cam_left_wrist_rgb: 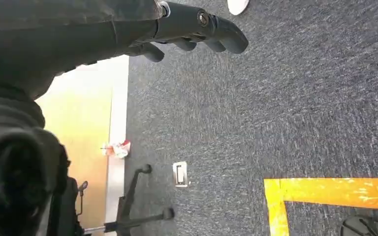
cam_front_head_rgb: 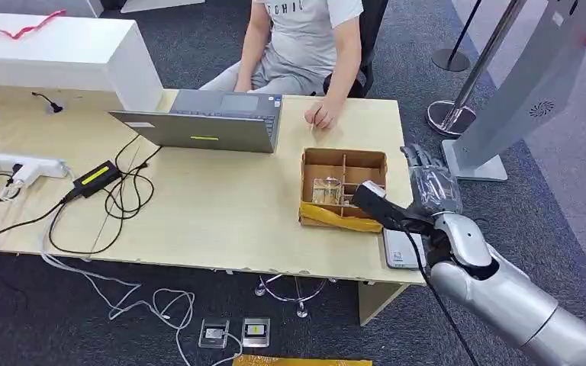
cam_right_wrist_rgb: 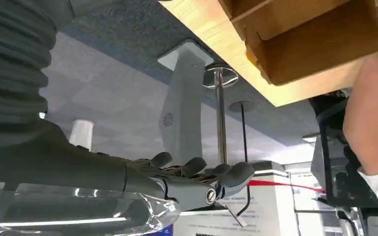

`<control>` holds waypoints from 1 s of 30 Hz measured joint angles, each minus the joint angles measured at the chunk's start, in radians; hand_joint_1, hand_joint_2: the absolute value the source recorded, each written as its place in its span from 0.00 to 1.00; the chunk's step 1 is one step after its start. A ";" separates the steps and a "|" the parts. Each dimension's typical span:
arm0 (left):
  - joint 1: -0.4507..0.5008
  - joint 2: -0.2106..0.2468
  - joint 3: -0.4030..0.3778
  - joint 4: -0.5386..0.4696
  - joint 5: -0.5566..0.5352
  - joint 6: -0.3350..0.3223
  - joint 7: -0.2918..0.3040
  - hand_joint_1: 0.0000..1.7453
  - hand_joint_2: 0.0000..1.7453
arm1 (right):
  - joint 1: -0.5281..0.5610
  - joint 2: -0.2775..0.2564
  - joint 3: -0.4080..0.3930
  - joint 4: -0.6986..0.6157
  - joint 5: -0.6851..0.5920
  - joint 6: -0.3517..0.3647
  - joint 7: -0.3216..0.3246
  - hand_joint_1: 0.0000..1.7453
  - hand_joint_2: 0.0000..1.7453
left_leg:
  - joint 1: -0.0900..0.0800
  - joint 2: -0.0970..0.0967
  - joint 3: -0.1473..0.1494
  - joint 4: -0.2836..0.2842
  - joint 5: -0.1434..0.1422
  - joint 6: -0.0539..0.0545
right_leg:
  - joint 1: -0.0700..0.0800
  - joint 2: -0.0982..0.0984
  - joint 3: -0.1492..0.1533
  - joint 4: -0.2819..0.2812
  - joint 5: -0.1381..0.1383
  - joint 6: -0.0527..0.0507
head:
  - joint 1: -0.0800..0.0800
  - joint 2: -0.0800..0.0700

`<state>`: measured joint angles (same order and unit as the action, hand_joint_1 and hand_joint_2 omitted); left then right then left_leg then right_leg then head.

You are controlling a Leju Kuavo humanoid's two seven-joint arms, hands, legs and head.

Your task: Pass the card to the sensor for recognition and then transmit it.

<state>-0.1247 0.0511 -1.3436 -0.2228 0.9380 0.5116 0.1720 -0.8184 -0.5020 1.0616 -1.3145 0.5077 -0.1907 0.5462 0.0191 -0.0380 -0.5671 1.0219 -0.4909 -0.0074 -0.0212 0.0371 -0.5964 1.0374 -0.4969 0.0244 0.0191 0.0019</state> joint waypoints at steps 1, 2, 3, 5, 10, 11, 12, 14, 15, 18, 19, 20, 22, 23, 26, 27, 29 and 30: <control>0.000 0.000 0.000 0.000 -0.002 -0.001 0.002 0.00 0.00 | 0.005 -0.001 0.000 0.000 0.000 0.000 0.001 0.00 1.00 | 0.000 0.000 0.000 0.000 0.000 0.000 | 0.000 0.000 0.000 0.000 0.000 0.000 | 0.000 0.000; 0.000 0.000 0.000 0.000 -0.006 -0.003 0.006 0.00 0.00 | 0.010 -0.003 0.001 0.000 -0.001 -0.001 0.002 0.00 1.00 | 0.000 0.000 0.000 0.000 0.000 0.000 | 0.000 0.000 0.000 0.000 0.000 0.000 | 0.000 0.000; 0.000 0.000 0.000 0.000 -0.007 -0.007 0.009 0.00 0.00 | 0.015 -0.003 0.003 0.000 -0.001 -0.002 0.002 0.00 1.00 | 0.000 0.000 0.000 0.000 0.000 0.000 | 0.000 0.000 0.000 0.000 0.000 0.000 | 0.000 0.000; 0.000 0.000 0.000 0.000 -0.010 -0.009 0.015 0.00 0.00 | 0.026 -0.003 0.006 0.000 -0.001 -0.004 0.002 0.00 1.00 | 0.000 0.000 0.000 0.000 0.000 0.000 | 0.000 0.000 0.000 0.000 0.000 0.000 | 0.000 0.000; 0.000 0.000 0.000 0.000 -0.013 -0.011 0.017 0.00 0.00 | 0.045 -0.003 0.006 0.000 -0.001 -0.006 0.001 0.00 1.00 | 0.000 0.000 0.000 0.000 0.000 0.000 | 0.000 0.000 0.000 0.000 0.000 0.000 | 0.000 0.000; 0.000 0.000 0.000 0.000 -0.013 -0.011 0.017 0.00 0.00 | 0.046 -0.003 0.006 0.000 -0.001 -0.006 0.001 0.00 1.00 | 0.000 0.000 0.000 0.000 0.000 0.000 | 0.000 0.000 0.000 0.000 0.000 0.000 | 0.000 0.000; 0.000 0.000 0.000 0.000 -0.014 -0.011 0.017 0.00 0.00 | 0.048 -0.003 0.006 0.000 -0.001 -0.006 0.001 0.00 1.00 | 0.000 0.000 0.000 0.000 0.000 0.000 | 0.000 0.000 0.000 0.000 0.000 0.000 | 0.000 0.000; 0.000 0.000 0.000 0.000 -0.018 -0.014 0.017 0.00 0.00 | 0.051 -0.003 0.006 0.000 -0.008 -0.006 -0.002 0.00 1.00 | 0.000 0.000 0.000 0.000 0.000 0.000 | 0.000 0.000 0.000 0.000 0.000 0.000 | 0.000 0.000; 0.000 0.000 0.000 0.000 -0.019 -0.015 0.017 0.00 0.00 | 0.053 -0.003 0.006 0.000 -0.011 -0.006 -0.003 0.00 1.00 | 0.000 0.000 0.000 0.000 0.000 0.000 | 0.000 0.000 0.000 0.000 0.000 0.000 | 0.000 0.000; 0.000 0.000 0.000 0.000 -0.021 -0.013 0.017 0.00 0.00 | 0.064 -0.001 0.007 0.002 -0.011 -0.016 -0.021 0.00 1.00 | 0.000 0.000 -0.001 0.000 0.000 0.000 | 0.000 0.000 0.000 0.000 0.000 0.000 | 0.000 0.000; 0.000 0.000 0.000 0.000 -0.021 -0.012 0.016 0.00 0.00 | 0.068 0.003 0.007 0.003 -0.008 -0.018 -0.025 0.00 1.00 | 0.000 0.000 -0.001 0.000 0.000 0.000 | 0.000 0.000 0.000 0.000 0.000 0.000 | 0.000 0.000; 0.000 0.000 0.000 0.000 -0.020 -0.011 0.015 0.00 0.00 | 0.071 0.007 0.007 0.005 -0.006 -0.021 -0.026 0.00 1.00 | 0.000 0.000 -0.001 0.000 0.000 0.000 | 0.000 0.000 0.000 0.000 0.000 0.000 | 0.000 0.000; -0.001 0.000 0.000 0.000 -0.021 -0.010 0.013 0.00 0.00 | 0.075 0.015 0.007 0.009 0.000 -0.025 -0.030 0.00 1.00 | 0.000 0.000 -0.001 0.000 0.000 0.000 | 0.000 0.000 0.000 0.000 0.000 0.000 | 0.000 0.000; -0.001 0.000 0.000 0.000 -0.021 -0.009 0.011 0.00 0.00 | 0.075 0.018 0.007 0.012 0.001 -0.027 -0.034 0.00 1.00 | 0.000 0.000 -0.001 0.000 0.000 0.000 | 0.000 0.000 0.000 0.000 0.000 0.000 | 0.000 0.000; -0.002 0.000 0.000 0.000 -0.026 -0.009 0.010 0.00 0.00 | 0.077 0.034 0.007 0.022 0.006 -0.037 -0.046 0.00 1.00 | 0.000 0.000 -0.001 0.000 0.000 0.000 | 0.000 0.000 0.000 0.000 0.000 0.000 | 0.000 0.000; -0.002 0.000 0.000 0.000 -0.026 -0.010 0.010 0.00 0.00 | 0.078 0.038 0.007 0.026 0.006 -0.039 -0.047 0.00 1.00 | 0.000 0.000 -0.001 0.000 0.000 0.000 | 0.000 0.000 0.000 0.000 0.000 0.000 | 0.000 0.000; -0.002 0.000 0.000 0.000 -0.027 -0.010 0.011 0.00 0.00 | 0.078 0.046 0.007 0.034 0.006 -0.046 -0.054 0.00 1.00 | 0.000 0.000 -0.001 0.000 0.000 0.000 | 0.000 0.000 0.000 0.000 0.000 0.000 | 0.000 0.000; -0.002 0.000 0.000 0.000 -0.027 -0.011 0.015 0.00 0.00 | 0.079 0.051 0.007 0.038 0.006 -0.050 -0.056 0.00 1.00 | 0.000 0.000 -0.001 0.000 0.000 0.000 | 0.000 0.000 0.000 0.000 0.000 0.000 | 0.000 0.000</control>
<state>-0.1266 0.0507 -1.3436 -0.2228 0.9113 0.5009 0.1869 -0.7396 -0.4509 1.0685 -1.2768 0.5138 -0.2407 0.4898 0.0192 -0.0381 -0.5677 1.0217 -0.4909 -0.0074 -0.0212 0.0370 -0.5963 1.0375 -0.4970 0.0243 0.0195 0.0019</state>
